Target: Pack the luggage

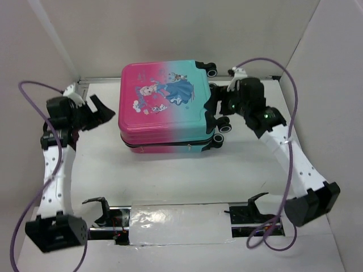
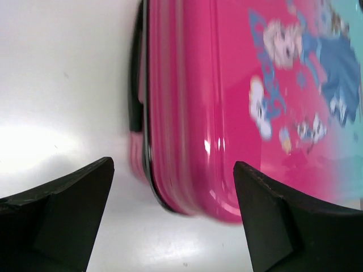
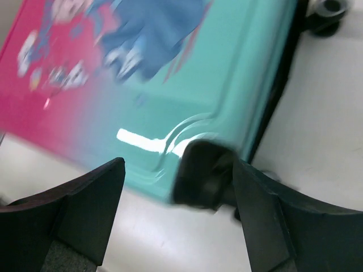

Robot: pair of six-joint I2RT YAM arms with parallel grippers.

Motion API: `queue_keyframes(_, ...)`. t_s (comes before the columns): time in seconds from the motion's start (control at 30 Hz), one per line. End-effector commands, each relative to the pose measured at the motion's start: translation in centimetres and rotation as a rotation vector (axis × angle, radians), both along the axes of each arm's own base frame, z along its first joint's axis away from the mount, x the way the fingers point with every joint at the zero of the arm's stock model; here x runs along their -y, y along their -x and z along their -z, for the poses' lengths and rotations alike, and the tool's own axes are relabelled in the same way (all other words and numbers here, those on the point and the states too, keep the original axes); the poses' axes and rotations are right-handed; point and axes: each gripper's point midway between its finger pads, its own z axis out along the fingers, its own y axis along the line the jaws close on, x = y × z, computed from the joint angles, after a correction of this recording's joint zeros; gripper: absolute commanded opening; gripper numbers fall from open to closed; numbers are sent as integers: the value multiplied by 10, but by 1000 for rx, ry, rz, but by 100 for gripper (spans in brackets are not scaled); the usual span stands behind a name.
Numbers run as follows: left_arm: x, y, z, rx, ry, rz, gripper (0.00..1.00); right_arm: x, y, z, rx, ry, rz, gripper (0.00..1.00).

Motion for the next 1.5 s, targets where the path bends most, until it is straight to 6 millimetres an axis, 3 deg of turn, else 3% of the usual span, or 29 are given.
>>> queue_keyframes(0.0, 21, 38, 37, -67, 25, 43, 99, -29, 43, -18, 94, -34, -107, 83)
queue_keyframes(0.03, 23, 45, 42, -79, 37, 38, 99, -31, 52, -5, 74, -27, -104, 82)
queue_keyframes(0.07, 26, 59, 53, -108, 53, 32, 99, -38, 68, -13, 96, -45, -133, 82)
queue_keyframes(0.1, 27, 62, 47, -84, 48, 32, 99, -36, 73, -14, 103, -49, -133, 82)
queue_keyframes(0.13, 30, 71, 58, -104, 59, 43, 98, -47, 85, -15, 113, -60, -184, 82)
queue_keyframes(0.3, 51, 98, 34, 12, 90, 127, 98, -78, 130, -18, 114, -99, -353, 78)
queue_keyframes(0.4, 60, 101, 37, 0, 121, 176, 98, -97, 151, 8, 24, -91, -398, 75)
queue_keyframes(0.47, 61, 99, 58, -71, 147, 180, 98, -111, 168, 32, -26, -60, -418, 71)
queue_keyframes(0.53, 64, 91, 63, -65, 159, 197, 97, -124, 189, 45, -61, -52, -443, 70)
queue_keyframes(0.6, 63, 86, 75, -96, 168, 195, 97, -124, 193, 59, -64, -20, -385, 69)
queue_keyframes(0.67, 64, 79, 74, -84, 164, 206, 97, -128, 210, 70, -100, -6, -362, 69)
queue_keyframes(0.7, 64, 76, 81, -98, 168, 205, 97, -123, 206, 78, -94, 26, -298, 67)
queue_keyframes(0.73, 66, 72, 79, -82, 169, 216, 97, -124, 214, 81, -108, 24, -288, 67)
queue_keyframes(0.8, 72, 66, 86, -107, 168, 236, 97, -116, 209, 99, -106, 71, -210, 66)
queue_keyframes(0.93, 77, 57, 100, -145, 153, 244, 96, -105, 194, 117, -117, 110, -100, 66)
queue_keyframes(0.97, 80, 51, 98, -135, 145, 255, 96, -96, 179, 122, -120, 120, -40, 66)
queue_keyframes(1.07, 82, 46, 101, -132, 119, 247, 96, -89, 166, 127, -115, 136, -5, 65)
queue_keyframes(1.2, 83, 37, 106, -156, 104, 243, 96, -65, 126, 134, -106, 122, 102, 58)
queue_keyframes(1.4, 87, 21, 103, -140, 82, 253, 96, -37, 75, 148, -135, 119, 148, 55)
queue_keyframes(1.43, 86, 18, 100, -135, 82, 253, 96, -40, 70, 148, -144, 107, 126, 54)
queue_keyframes(1.47, 89, 17, 106, -158, 84, 261, 96, -31, 61, 158, -164, 129, 145, 53)
